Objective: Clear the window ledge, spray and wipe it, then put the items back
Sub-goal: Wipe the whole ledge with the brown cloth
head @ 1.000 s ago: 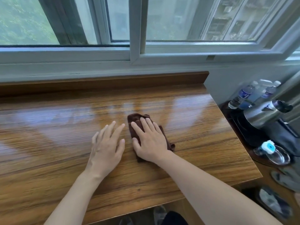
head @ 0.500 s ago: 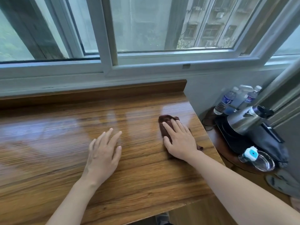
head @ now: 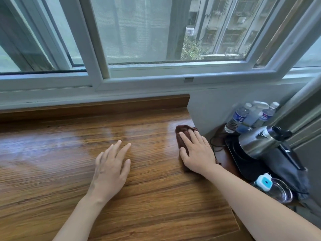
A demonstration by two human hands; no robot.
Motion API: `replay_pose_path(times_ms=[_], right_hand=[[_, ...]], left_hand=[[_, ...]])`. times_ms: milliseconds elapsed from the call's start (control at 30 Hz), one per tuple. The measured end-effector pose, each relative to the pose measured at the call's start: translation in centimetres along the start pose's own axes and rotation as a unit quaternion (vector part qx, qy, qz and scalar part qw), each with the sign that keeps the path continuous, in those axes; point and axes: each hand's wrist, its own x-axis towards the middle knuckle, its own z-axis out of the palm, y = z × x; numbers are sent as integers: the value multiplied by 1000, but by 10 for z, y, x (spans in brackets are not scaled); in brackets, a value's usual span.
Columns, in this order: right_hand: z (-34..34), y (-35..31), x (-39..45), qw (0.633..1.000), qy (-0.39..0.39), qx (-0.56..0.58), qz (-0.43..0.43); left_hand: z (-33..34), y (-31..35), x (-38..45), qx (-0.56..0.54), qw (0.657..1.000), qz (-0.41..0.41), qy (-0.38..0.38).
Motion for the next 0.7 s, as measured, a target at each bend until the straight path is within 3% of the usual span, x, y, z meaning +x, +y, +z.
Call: replay_pose_path(times_ms=[300,400,533,700], right_hand=[[0,-19,63,999,-12,28,28],[5,-40,66,999,-17,36,-8],[2,-21,66,999,-22,30,-40],[1,5,71,999,-13,16,24]], left_hand=[[19,25,32,22,999,-24,-18],[23,30,40,15,999,-29,-18],[26,27,53,8,1000,-4,-17],[21,16,59,-3,1000,13,-12]])
